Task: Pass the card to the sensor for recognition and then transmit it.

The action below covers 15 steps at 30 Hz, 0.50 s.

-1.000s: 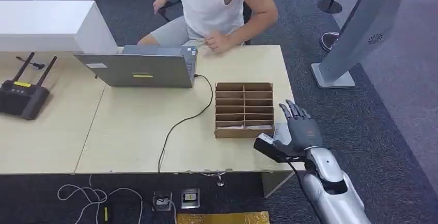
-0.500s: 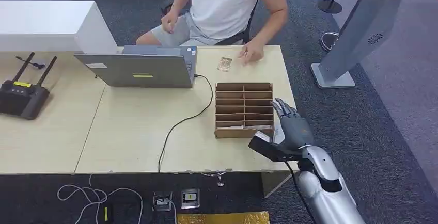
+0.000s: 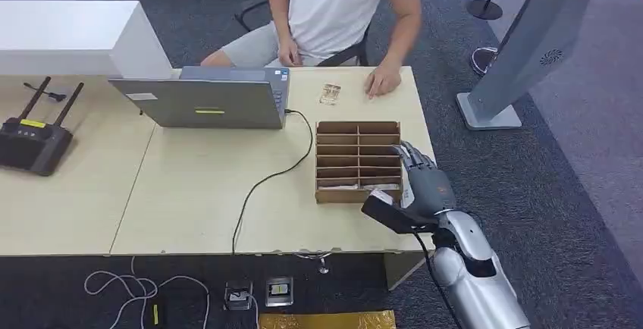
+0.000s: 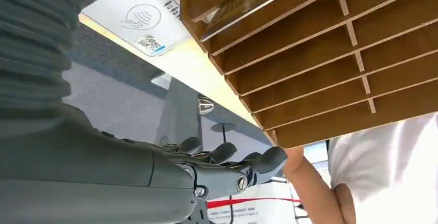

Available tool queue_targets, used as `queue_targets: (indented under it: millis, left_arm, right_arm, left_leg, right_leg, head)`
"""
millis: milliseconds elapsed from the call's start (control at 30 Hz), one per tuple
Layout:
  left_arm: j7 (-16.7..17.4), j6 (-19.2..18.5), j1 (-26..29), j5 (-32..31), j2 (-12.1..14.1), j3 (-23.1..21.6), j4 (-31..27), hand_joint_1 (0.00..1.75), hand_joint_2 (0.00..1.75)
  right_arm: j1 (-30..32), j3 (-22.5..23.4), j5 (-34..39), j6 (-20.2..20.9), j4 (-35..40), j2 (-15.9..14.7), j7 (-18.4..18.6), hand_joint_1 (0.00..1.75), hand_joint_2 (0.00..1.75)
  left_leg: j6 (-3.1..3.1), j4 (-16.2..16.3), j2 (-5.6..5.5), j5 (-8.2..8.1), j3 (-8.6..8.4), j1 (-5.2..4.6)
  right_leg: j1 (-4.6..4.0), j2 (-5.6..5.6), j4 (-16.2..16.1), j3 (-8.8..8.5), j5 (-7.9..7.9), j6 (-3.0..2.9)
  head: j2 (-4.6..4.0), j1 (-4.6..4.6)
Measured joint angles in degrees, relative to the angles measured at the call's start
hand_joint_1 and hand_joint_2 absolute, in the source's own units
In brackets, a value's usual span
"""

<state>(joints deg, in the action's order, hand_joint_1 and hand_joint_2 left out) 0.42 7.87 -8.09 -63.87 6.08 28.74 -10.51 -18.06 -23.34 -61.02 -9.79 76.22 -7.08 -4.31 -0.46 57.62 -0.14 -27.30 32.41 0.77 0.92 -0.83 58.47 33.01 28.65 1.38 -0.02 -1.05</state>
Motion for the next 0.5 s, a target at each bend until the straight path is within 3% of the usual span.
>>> queue_targets:
  millis: [300,500]
  left_arm:
    - [0.00,0.00,-0.04,-0.02,-0.26,-0.09,0.00,0.00,0.00]
    - [0.00,-0.07,-0.30,-0.42,-0.37,-0.13,0.00,0.00,0.00]
  right_arm:
    - [-0.01,0.00,-0.26,1.25,-0.75,0.20,-0.39,0.00,1.75]
    - [-0.01,-0.02,0.04,3.06,-1.34,0.59,-2.56,0.00,1.75]
  left_leg:
    - [0.00,0.00,0.00,0.00,0.00,0.00]
    - [0.00,0.00,0.00,0.00,0.00,0.00]
  right_leg:
    - [0.00,0.00,0.00,0.00,0.00,0.00]
    - [0.00,-0.01,0.00,0.00,0.00,0.00]
  head:
    - [0.00,0.00]
    - [0.00,0.00]
